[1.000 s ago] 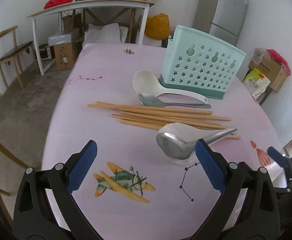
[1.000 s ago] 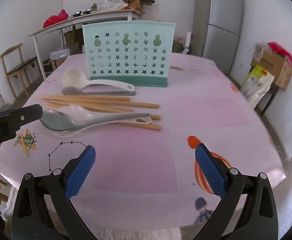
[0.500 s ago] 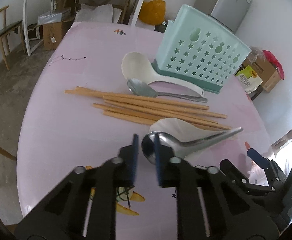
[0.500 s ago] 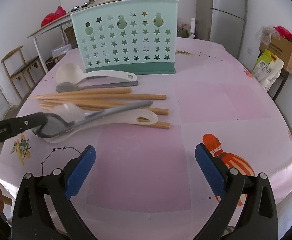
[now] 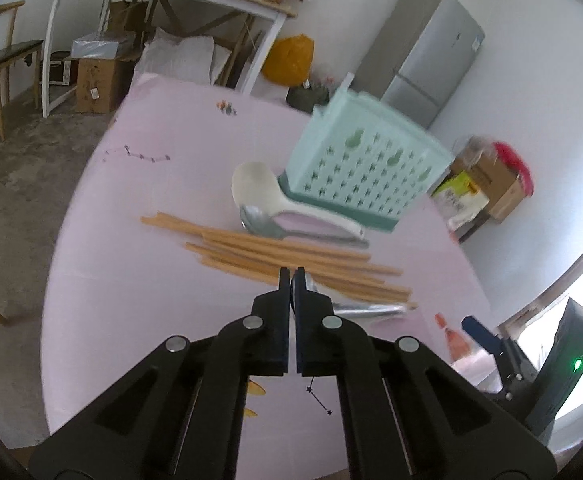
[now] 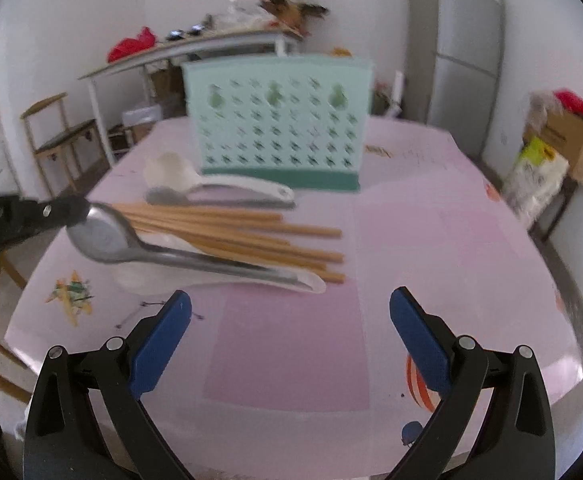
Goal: Organize utensils
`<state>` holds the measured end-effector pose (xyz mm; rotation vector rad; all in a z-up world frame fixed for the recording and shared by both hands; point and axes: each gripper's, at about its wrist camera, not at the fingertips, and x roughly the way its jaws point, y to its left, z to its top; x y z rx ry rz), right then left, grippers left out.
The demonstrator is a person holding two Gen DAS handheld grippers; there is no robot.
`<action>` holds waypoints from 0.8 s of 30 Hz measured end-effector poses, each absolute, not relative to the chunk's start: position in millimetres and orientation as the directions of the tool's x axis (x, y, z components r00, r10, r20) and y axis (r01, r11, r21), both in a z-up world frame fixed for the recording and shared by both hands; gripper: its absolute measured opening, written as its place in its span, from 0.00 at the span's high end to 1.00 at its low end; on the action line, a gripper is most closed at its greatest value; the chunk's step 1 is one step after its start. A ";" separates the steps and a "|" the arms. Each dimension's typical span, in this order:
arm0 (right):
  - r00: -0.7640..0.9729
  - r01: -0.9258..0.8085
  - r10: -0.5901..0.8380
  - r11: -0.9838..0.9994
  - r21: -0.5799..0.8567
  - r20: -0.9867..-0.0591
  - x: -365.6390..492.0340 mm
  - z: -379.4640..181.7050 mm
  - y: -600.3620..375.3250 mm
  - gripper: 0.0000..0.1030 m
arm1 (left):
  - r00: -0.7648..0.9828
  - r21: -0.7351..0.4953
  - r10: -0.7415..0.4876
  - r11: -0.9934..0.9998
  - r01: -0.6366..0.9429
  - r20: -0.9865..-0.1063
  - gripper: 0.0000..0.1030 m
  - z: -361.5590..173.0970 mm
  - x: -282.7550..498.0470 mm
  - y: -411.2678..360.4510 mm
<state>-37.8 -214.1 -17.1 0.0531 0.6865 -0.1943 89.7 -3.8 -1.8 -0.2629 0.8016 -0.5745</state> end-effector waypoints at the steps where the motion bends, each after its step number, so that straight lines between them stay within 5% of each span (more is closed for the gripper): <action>1: 0.771 0.164 -0.148 0.986 -0.031 -0.620 -39.5 -13.9 -207.3 0.07 | 0.568 -0.437 -0.578 0.816 0.378 -0.586 0.99 2.7 88.9 1.4; 13: 0.761 -0.179 -0.052 0.941 -0.287 -0.647 -17.7 -30.1 -112.8 0.49 | 0.665 -0.553 -0.587 0.777 0.303 -0.461 0.99 32.1 86.7 65.1; 21: 0.751 -0.229 -0.110 0.882 -0.412 -0.652 -3.6 -45.5 -79.3 0.70 | 0.692 -0.577 -0.578 0.767 0.281 -0.432 0.99 35.0 86.9 88.4; 24: 0.744 -0.227 -0.131 0.873 -0.432 -0.656 -0.5 -48.8 -74.5 0.86 | 0.703 -0.580 -0.571 0.768 0.273 -0.425 0.99 37.8 87.6 96.5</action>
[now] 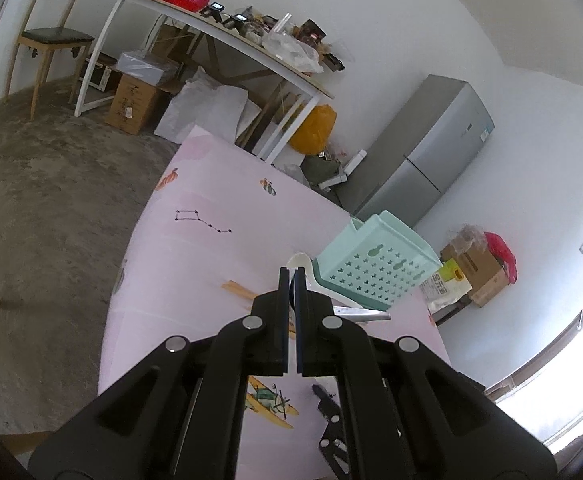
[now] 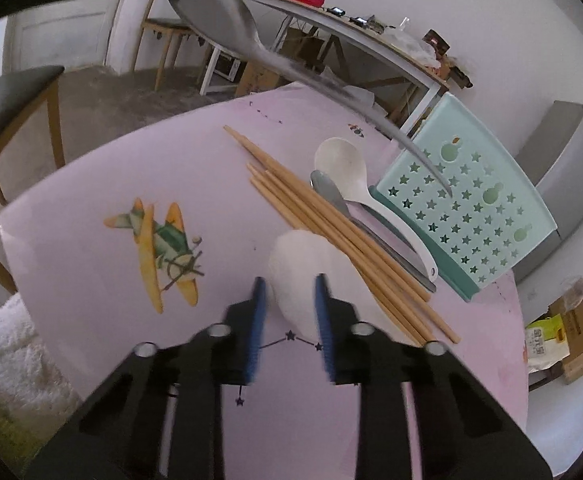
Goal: Organize utensils
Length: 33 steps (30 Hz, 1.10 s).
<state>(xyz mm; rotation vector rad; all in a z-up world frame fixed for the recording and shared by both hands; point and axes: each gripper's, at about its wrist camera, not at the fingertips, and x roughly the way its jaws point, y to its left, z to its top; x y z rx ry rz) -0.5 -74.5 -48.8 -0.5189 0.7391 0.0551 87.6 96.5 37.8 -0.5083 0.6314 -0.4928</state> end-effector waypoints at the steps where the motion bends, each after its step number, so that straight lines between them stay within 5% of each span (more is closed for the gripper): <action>1: 0.739 -0.224 -0.138 0.873 -0.434 -0.659 1.3 -49.5 -76.0 0.90 | 0.705 -0.581 -0.569 0.767 0.272 -0.422 0.99 38.6 87.5 97.5; 8: 0.772 -0.214 -0.122 0.875 -0.435 -0.624 -7.0 -34.4 -78.7 0.94 | 0.742 -0.582 -0.556 0.764 0.279 -0.375 0.99 56.6 81.6 108.7; 21: 0.845 -0.027 -0.060 0.988 -0.154 -0.531 -32.9 49.7 -157.0 0.98 | 0.797 -0.430 -0.564 0.788 0.441 -0.217 0.99 147.3 97.5 78.5; 25: 0.870 0.015 -0.049 0.997 -0.074 -0.490 -40.5 67.5 -183.2 0.98 | 0.804 -0.310 -0.544 0.828 0.467 -0.241 0.99 169.3 113.3 44.3; 33: 0.899 0.057 -0.058 0.998 -0.016 -0.435 -50.6 78.0 -215.4 0.98 | 0.790 -0.052 -0.417 0.895 0.443 -0.449 0.99 175.3 157.9 -27.0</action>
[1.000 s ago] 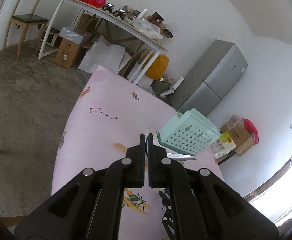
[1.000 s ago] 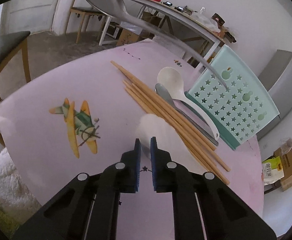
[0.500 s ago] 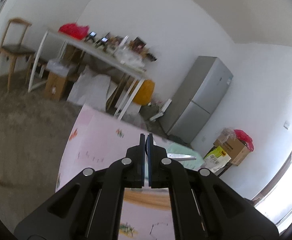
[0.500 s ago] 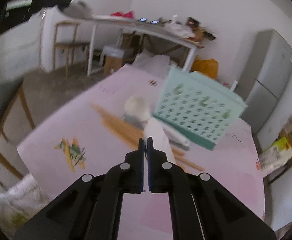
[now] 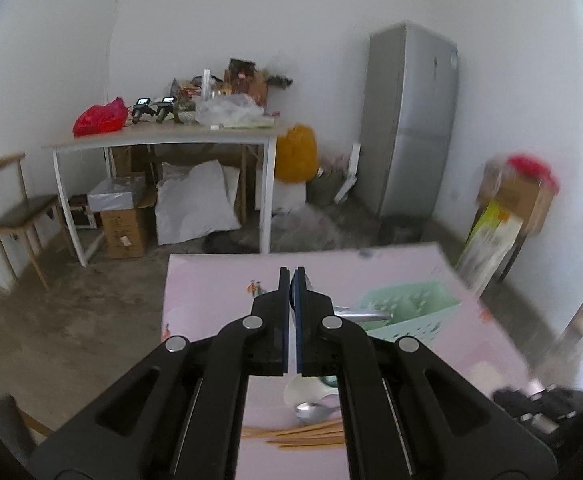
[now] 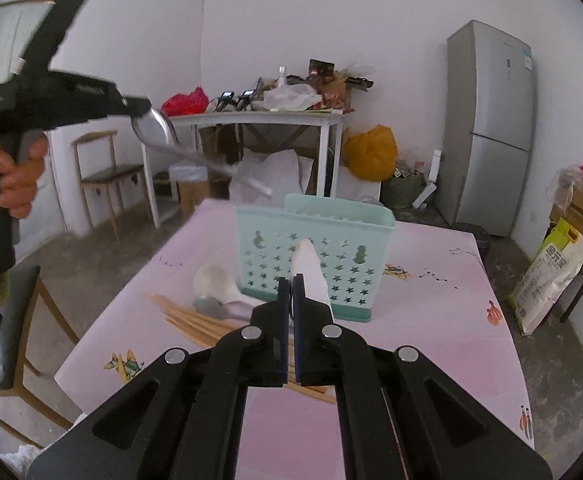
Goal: Organize utensils
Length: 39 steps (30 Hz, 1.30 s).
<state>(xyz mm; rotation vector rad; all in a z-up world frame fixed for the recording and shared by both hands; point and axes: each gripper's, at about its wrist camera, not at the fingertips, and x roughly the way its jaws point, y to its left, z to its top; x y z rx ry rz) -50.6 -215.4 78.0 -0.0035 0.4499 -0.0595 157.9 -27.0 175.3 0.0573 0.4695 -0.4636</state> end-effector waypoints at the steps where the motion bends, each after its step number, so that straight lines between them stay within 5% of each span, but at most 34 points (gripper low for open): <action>1: 0.900 0.059 -0.057 0.998 -0.007 -0.432 -50.9 77.8 -219.5 0.98 | 0.790 -0.014 -0.393 0.898 0.439 -0.471 0.99 175.0 163.1 -36.2; 8: 0.903 0.073 -0.043 0.996 0.055 -0.428 -52.0 72.7 -243.8 0.98 | 0.757 0.152 -0.299 0.874 0.462 -0.581 0.99 168.8 192.5 -92.1; 13: 0.902 0.091 -0.043 0.992 0.090 -0.430 -51.1 70.1 -260.6 0.98 | 0.682 0.022 -0.403 0.852 0.523 -0.611 0.96 161.6 209.6 -110.3; 22: 0.906 0.090 -0.009 0.981 0.173 -0.423 -47.1 76.4 -280.9 0.98 | 0.687 -0.185 -0.538 0.833 0.521 -0.489 0.58 161.3 199.9 -87.7; 30: 0.959 -0.034 0.113 0.956 0.293 -0.260 -37.4 135.0 -307.2 0.98 | 0.710 -0.261 -0.497 0.868 0.423 -0.499 0.36 122.0 175.4 -33.3; 39: 0.973 -0.185 0.223 0.909 0.373 -0.059 22.1 201.6 -325.3 0.98 | 0.637 -0.324 -0.480 0.877 0.355 -0.603 0.24 36.2 138.5 9.4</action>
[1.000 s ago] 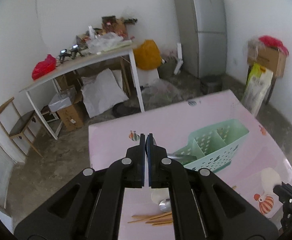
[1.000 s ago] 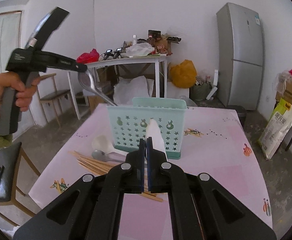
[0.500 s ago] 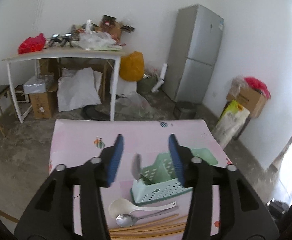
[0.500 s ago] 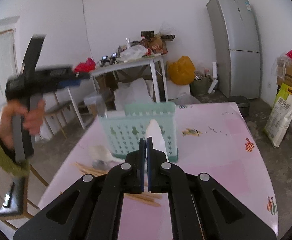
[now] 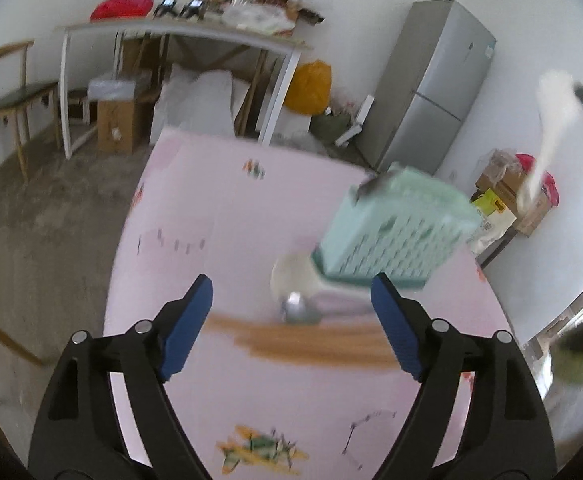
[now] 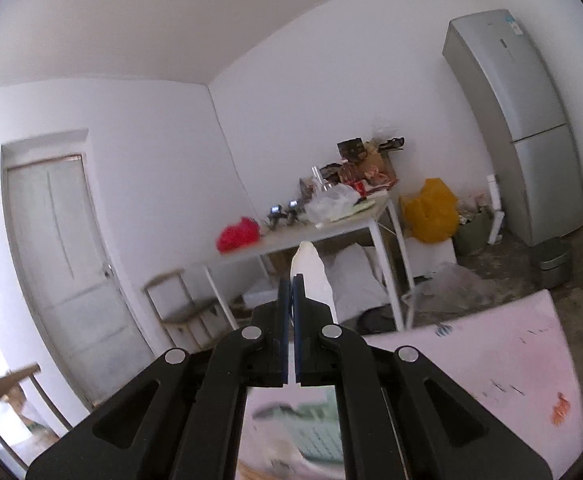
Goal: Organize utensils
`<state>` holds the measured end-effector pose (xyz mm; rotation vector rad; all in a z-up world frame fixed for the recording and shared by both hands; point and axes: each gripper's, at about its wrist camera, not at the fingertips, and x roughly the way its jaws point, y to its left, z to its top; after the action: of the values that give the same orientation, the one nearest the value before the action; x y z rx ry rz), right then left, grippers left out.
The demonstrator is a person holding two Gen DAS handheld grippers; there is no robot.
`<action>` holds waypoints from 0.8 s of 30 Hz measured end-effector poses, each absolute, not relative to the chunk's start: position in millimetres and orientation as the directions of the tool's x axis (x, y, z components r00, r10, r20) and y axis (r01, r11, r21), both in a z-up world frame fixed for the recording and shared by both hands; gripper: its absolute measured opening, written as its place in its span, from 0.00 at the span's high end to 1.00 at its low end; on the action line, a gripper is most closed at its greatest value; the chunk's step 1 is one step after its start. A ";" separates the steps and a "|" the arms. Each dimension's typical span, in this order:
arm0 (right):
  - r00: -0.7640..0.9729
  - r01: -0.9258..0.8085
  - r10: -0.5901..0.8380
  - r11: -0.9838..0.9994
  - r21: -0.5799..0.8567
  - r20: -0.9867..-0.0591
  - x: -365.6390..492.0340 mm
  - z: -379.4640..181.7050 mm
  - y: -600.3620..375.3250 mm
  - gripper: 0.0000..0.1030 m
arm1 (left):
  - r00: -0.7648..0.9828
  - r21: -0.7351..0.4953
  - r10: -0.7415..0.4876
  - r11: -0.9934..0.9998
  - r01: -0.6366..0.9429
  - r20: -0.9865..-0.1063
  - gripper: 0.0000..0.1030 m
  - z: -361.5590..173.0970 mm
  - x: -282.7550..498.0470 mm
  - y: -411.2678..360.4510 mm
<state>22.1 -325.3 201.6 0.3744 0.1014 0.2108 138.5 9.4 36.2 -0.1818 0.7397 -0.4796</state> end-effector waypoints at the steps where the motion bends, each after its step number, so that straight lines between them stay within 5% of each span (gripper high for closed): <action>1: 0.973 -0.182 0.221 0.906 0.382 -0.060 34.0 202.2 -326.3 0.98 | 0.623 -0.332 -0.483 0.876 0.351 -0.616 0.23 26.5 137.1 12.8; 18: 0.951 0.050 0.105 0.875 0.482 -0.289 108.5 83.2 -335.4 0.95 | 0.532 -0.244 -0.506 0.839 0.486 -0.679 0.18 -11.4 152.3 -9.5; 24: 0.946 0.105 0.060 0.873 0.477 -0.319 89.7 71.5 -342.2 0.73 | 0.532 -0.214 -0.475 0.852 0.478 -0.701 0.18 -13.9 140.5 -13.3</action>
<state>89.7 -342.2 71.5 0.5122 0.3329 -0.0242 140.5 -13.3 -13.9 0.0039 0.8344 -0.5685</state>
